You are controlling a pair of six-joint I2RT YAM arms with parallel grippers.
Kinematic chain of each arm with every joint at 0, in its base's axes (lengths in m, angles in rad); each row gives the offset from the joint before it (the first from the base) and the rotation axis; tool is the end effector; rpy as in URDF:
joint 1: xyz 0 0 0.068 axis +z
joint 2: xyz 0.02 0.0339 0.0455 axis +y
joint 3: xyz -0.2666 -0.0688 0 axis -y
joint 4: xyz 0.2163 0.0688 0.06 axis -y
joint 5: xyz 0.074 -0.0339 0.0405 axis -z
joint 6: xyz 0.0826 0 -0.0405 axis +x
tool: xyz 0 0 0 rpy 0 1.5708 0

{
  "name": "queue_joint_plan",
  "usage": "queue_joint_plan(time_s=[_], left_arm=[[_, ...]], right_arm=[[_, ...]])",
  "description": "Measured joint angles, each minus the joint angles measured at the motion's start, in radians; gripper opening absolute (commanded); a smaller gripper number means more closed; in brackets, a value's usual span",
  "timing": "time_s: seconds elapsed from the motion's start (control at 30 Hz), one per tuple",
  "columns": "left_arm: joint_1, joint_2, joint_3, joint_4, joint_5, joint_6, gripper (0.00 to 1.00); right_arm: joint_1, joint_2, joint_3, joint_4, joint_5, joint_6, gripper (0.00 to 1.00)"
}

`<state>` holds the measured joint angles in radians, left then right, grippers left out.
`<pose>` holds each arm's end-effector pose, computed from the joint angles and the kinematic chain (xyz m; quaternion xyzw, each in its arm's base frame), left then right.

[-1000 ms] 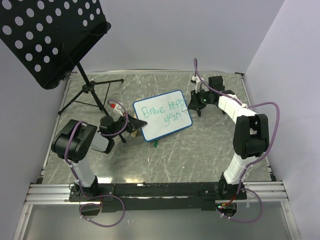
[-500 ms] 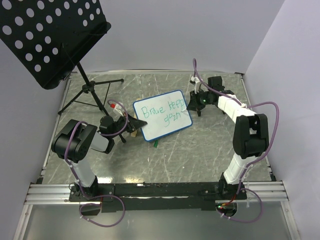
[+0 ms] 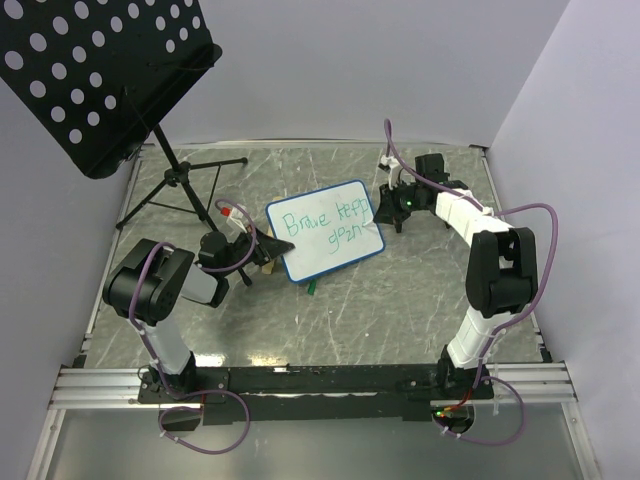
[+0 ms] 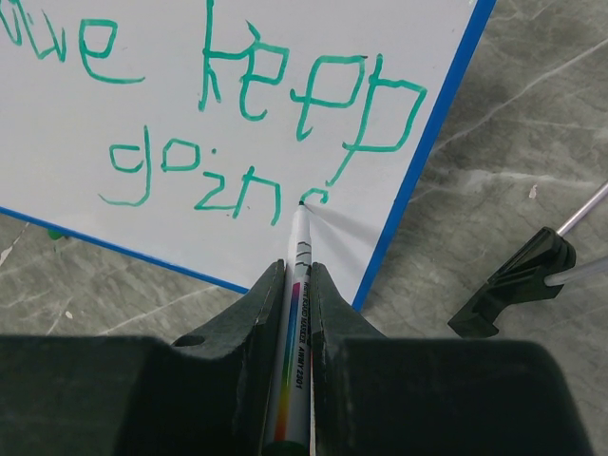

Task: Write a sentence on the whiteboard

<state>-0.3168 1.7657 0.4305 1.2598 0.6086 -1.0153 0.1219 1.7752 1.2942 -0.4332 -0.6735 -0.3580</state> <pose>0.2911 -0.1451 0.1681 -0.0480 0.7271 -0.5736 0.3743 0.3691 0.0971 0.2179 -0.3158 0.8425 0.2748 0.3390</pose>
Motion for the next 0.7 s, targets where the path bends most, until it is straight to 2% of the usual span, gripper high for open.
queue_joint_plan(time_s=[0.7], left_arm=[[0.0,0.0,0.0,-0.006,-0.002,-0.002,0.01]], right_arm=[[-0.006,-0.002,-0.013,-0.003,0.0,-0.007,0.0]])
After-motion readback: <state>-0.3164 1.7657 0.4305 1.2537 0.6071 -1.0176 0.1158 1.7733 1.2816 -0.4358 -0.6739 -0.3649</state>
